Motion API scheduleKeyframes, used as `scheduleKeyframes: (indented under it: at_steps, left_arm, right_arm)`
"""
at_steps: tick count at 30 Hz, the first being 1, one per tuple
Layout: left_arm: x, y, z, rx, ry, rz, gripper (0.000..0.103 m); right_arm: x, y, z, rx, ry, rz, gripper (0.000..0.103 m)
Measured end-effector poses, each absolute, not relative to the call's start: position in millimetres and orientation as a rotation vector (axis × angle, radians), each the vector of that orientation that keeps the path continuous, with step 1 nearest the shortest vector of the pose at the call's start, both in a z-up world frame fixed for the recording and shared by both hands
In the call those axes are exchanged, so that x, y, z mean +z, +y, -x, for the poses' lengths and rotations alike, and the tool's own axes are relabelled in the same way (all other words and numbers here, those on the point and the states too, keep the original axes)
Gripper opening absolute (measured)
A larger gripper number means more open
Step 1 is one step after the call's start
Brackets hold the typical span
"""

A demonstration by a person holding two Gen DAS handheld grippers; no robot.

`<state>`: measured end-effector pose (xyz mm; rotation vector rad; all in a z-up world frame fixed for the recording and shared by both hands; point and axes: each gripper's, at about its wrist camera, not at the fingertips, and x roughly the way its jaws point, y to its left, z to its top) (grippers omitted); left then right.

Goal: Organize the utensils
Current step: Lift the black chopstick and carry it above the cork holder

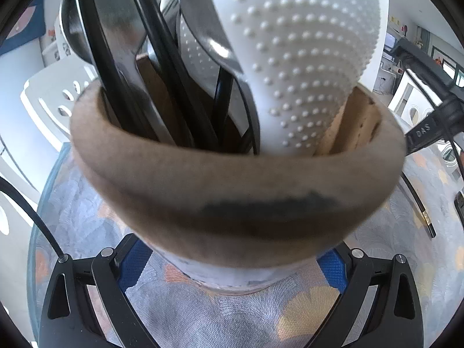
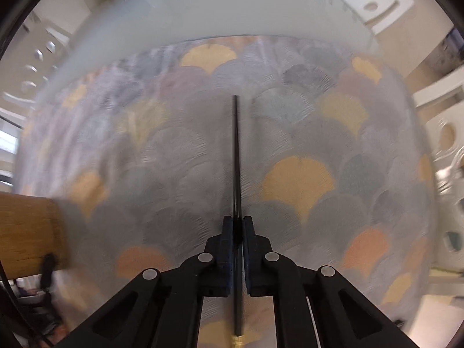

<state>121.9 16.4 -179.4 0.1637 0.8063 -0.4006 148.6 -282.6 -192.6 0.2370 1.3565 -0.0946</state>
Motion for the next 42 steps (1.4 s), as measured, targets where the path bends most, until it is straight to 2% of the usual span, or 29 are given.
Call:
scheduleKeyframes:
  at_steps: [13,33,42]
  left_arm:
    - [-178,25,-123,-0.402,0.803,-0.165,0.098]
    - [-179,21,-121,-0.406,0.803,-0.16,0.098]
    - [-175,23,-118,-0.406,0.797,-0.159,0.098]
  right_arm:
    - [-152,-273,-96,-0.034,1.209,-0.328,0.006]
    - [55,-226,-102,0.083,0.703,-0.307,0.005]
    - [101,-190,-83,0.181,0.627,-0.26,0.005]
